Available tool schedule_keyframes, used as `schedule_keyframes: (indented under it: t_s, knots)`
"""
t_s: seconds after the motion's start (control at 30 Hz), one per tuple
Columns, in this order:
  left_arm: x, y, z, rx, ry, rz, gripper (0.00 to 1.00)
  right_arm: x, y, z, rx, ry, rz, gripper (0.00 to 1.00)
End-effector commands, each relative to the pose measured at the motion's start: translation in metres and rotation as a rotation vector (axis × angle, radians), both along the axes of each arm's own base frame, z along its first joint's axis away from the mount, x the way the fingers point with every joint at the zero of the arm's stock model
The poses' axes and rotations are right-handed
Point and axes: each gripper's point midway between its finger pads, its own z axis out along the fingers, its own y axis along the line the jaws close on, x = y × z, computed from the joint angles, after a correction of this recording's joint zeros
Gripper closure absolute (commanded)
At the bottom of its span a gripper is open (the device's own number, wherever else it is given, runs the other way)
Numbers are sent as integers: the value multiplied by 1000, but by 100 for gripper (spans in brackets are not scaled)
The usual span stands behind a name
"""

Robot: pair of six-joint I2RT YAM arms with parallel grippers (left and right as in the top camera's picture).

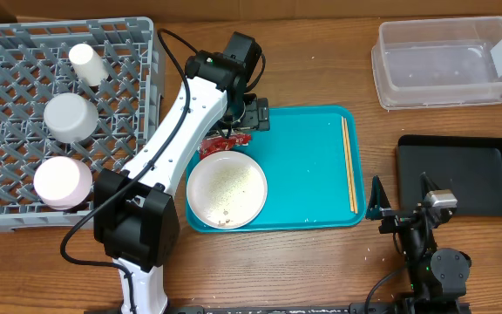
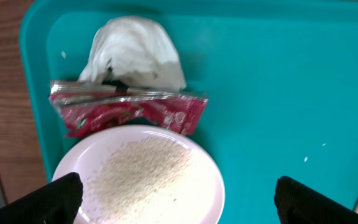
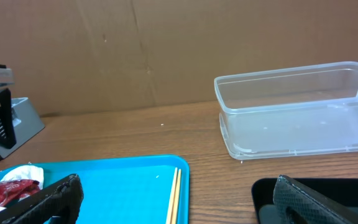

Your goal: Sort waste into correct bins and load items into the dishwasher

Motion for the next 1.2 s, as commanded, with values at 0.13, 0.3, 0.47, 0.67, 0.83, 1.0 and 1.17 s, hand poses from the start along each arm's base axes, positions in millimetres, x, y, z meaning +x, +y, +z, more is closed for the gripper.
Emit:
schedule_keyframes:
  t_s: [0.13,0.3,0.47,0.67,0.83,1.0,1.17]
  knots:
    - [10,76,-4,188,12,169,0,0,-1,-2,4,-3,-3,0]
    - [12,141,-6,77,102,344,0,1,-6,-2,-4,-3,-36,0]
    - [24,196,-5,-85,88,493,0,1,-10,-2,-1,-2,-56,0]
    - [29,249,-1,-196,47,641,0,-12,45,29,249,-68,281,0]
    - [19,290,-2,-158,39,730,0,-39,80,66,482,-99,560,0]
    - [17,299,-2,-159,36,751,0,-64,73,129,598,-334,631,0]
    - [17,298,-2,-159,36,749,0,-78,52,177,666,-492,568,0]
